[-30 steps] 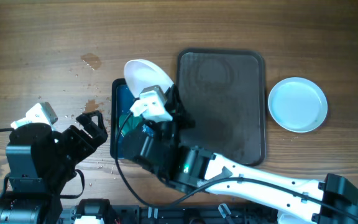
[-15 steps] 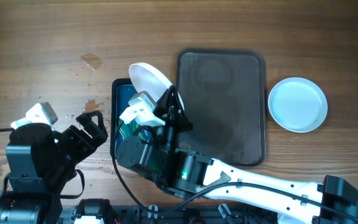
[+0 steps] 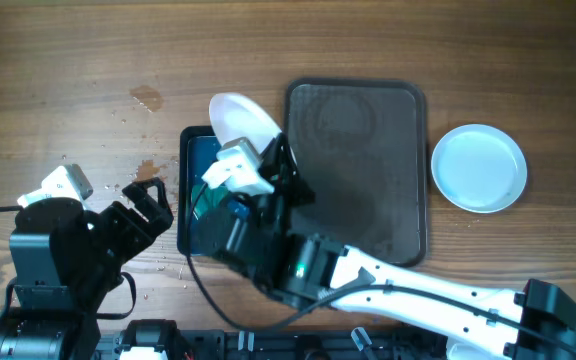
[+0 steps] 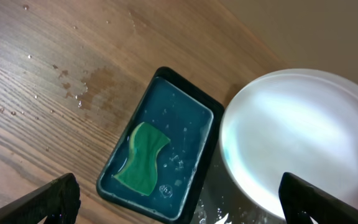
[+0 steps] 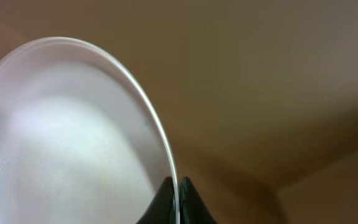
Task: Clean dirty plates on tray and stack at the side
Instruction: 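Stack the last plate onto the right-side stack with the right gripper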
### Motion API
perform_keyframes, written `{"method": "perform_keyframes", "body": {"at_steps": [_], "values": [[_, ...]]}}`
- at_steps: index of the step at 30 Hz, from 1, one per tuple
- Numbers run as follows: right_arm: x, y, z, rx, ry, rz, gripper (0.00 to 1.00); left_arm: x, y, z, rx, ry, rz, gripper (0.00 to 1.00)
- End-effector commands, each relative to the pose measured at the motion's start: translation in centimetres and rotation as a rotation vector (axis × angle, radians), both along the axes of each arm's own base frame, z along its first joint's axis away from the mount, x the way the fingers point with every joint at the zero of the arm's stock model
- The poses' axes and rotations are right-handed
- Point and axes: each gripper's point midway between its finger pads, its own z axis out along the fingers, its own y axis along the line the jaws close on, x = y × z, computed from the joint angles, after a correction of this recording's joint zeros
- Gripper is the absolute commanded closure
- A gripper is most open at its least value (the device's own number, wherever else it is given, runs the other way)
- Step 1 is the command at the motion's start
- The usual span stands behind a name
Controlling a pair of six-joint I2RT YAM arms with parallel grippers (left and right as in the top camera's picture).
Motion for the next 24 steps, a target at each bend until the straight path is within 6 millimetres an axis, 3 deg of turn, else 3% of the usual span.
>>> {"method": "perform_keyframes", "body": {"at_steps": [1,2,3,4,6,8,9,10,12,13,15,17,20,22,23,24], "values": [[0.5,2.6,-7.1,0.465,0.431,0.125,0.96,0.0,0.1,0.5,0.000,-0.015,0.007,0.00],[0.3,3.2,-8.4,0.562,0.607,0.191,0.96,0.0,0.1,0.5,0.000,-0.015,0.007,0.00],[0.3,3.3,-8.3,0.637,0.706,0.244,0.96,0.0,0.1,0.5,0.000,-0.015,0.007,0.00],[0.5,2.8,-7.0,0.729,0.770,0.291,0.96,0.0,0.1,0.5,0.000,-0.015,0.007,0.00],[2.1,-1.2,-2.4,0.934,0.790,0.334,0.95,0.0,0.1,0.5,0.000,-0.015,0.007,0.00],[4.2,-8.6,1.1,1.087,0.711,0.243,0.96,0.0,0.1,0.5,0.000,-0.015,0.007,0.00],[5.1,-14.4,1.8,1.149,0.654,0.126,0.96,0.0,0.1,0.5,0.000,-0.015,0.007,0.00],[5.4,-20.6,0.7,1.183,0.616,-0.053,0.96,0.0,0.1,0.5,0.000,-0.015,0.007,0.00],[4.4,-29.8,-3.1,1.217,0.615,-0.360,0.96,0.0,0.1,0.5,0.000,-0.015,0.007,0.00],[3.7,-33.9,-5.7,1.257,0.615,-0.507,0.96,0.0,0.1,0.5,0.000,-0.015,0.007,0.00],[2.2,-39.1,-11.0,1.348,0.644,-0.738,0.96,0.0,0.1,0.5,0.000,-0.015,0.007,0.00],[1.2,-41.5,-15.4,1.385,0.699,-0.878,0.96,0.0,0.1,0.5,0.000,-0.015,0.007,0.00],[0.6,-43.8,-20.3,1.341,0.754,-1.056,0.93,0.0,0.1,0.5,0.000,-0.015,0.007,0.00],[0.9,-44.2,-20.9,1.329,0.754,-1.058,0.53,0.0,0.1,0.5,0.000,-0.015,0.007,0.00],[0.9,-44.2,-19.9,1.330,0.734,-1.049,0.38,0.0,0.1,0.5,0.000,-0.015,0.007,0.00],[1.2,-43.8,-18.3,1.336,0.710,-1.011,0.37,0.0,0.1,0.5,-0.001,-0.015,0.006,0.00]]}}
